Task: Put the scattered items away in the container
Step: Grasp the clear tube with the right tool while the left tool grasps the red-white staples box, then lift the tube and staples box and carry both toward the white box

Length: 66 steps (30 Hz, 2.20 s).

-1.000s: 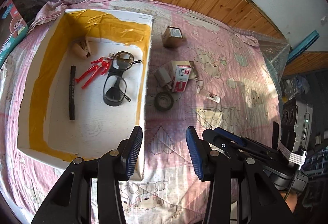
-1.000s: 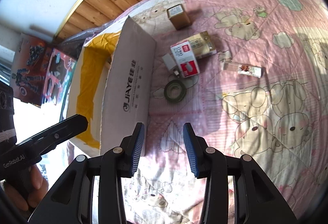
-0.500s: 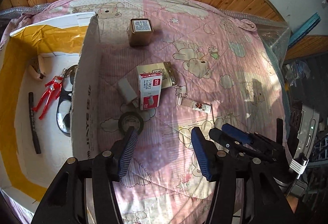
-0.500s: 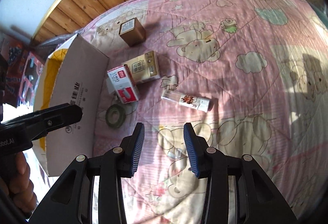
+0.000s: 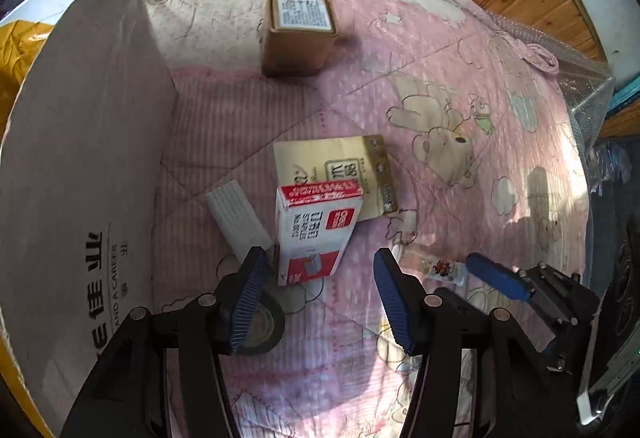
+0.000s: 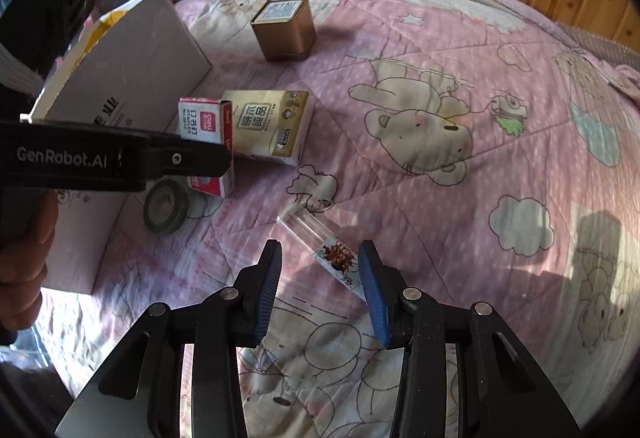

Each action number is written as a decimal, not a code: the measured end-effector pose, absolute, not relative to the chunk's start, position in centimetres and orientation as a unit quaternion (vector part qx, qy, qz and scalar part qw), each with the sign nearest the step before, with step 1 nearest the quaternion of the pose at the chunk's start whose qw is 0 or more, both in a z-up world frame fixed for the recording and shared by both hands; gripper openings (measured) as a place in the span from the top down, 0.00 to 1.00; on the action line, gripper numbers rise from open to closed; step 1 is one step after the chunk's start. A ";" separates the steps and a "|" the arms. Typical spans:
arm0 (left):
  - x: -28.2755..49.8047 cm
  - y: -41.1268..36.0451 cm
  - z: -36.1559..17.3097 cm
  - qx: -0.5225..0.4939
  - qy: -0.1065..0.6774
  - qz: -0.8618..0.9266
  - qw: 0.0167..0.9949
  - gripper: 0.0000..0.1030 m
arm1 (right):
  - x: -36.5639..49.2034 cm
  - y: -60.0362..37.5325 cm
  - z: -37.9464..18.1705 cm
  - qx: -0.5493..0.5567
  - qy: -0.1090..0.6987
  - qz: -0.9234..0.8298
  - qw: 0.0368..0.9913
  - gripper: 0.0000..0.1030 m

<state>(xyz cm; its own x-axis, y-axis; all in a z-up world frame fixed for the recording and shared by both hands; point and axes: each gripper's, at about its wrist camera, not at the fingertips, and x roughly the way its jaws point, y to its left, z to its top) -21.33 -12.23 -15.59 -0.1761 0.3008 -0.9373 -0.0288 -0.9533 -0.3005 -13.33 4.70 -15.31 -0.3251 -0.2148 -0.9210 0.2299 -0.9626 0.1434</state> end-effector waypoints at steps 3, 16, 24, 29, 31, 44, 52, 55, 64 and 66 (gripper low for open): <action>-21.9 -11.3 -16.2 -0.632 -0.097 0.761 0.113 0.44 | -13.7 4.7 -16.6 0.567 0.022 -0.813 0.129 0.60; -22.1 -10.4 -15.8 -0.617 -0.081 0.771 0.137 0.59 | -13.6 11.3 -18.1 0.572 -0.232 -0.779 0.112 0.82; -21.5 -9.8 -14.3 -0.611 -0.081 0.772 0.154 0.60 | -12.8 11.8 -17.2 0.565 -0.272 -0.774 0.091 0.82; -20.6 -9.8 -13.5 -0.610 -0.082 0.772 0.158 0.60 | -12.1 10.7 -16.4 0.571 -0.255 -0.777 0.080 0.82; -20.2 -9.9 -13.1 -0.610 -0.083 0.772 0.160 0.60 | -11.8 10.4 -16.2 0.574 -0.250 -0.776 0.076 0.82; -16.0 -11.5 -10.1 -0.600 -0.091 0.776 0.173 0.60 | -9.1 6.8 -13.3 0.577 -0.217 -0.784 0.069 0.82; -13.4 -12.7 -8.4 -0.592 -0.101 0.780 0.178 0.60 | -7.0 4.5 -11.8 0.576 -0.206 -0.788 0.072 0.82; -12.4 -13.1 -7.8 -0.590 -0.101 0.781 0.177 0.60 | -6.3 3.6 -11.4 0.577 -0.202 -0.788 0.075 0.82; -9.9 -14.8 -6.0 -0.585 -0.089 0.789 0.165 0.60 | -4.4 0.2 -10.4 0.580 -0.187 -0.788 0.089 0.82; -9.4 -15.3 -5.5 -0.580 -0.083 0.795 0.160 0.60 | -4.1 -0.5 -10.2 0.581 -0.182 -0.788 0.091 0.82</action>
<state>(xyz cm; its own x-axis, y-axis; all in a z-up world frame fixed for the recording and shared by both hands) -9.38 -15.30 -5.53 -0.2767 0.3516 -0.8943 -0.1584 -0.9346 -0.3184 -4.10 -0.53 -10.15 -0.3074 -0.3549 -0.8829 -0.0689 -0.9171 0.3926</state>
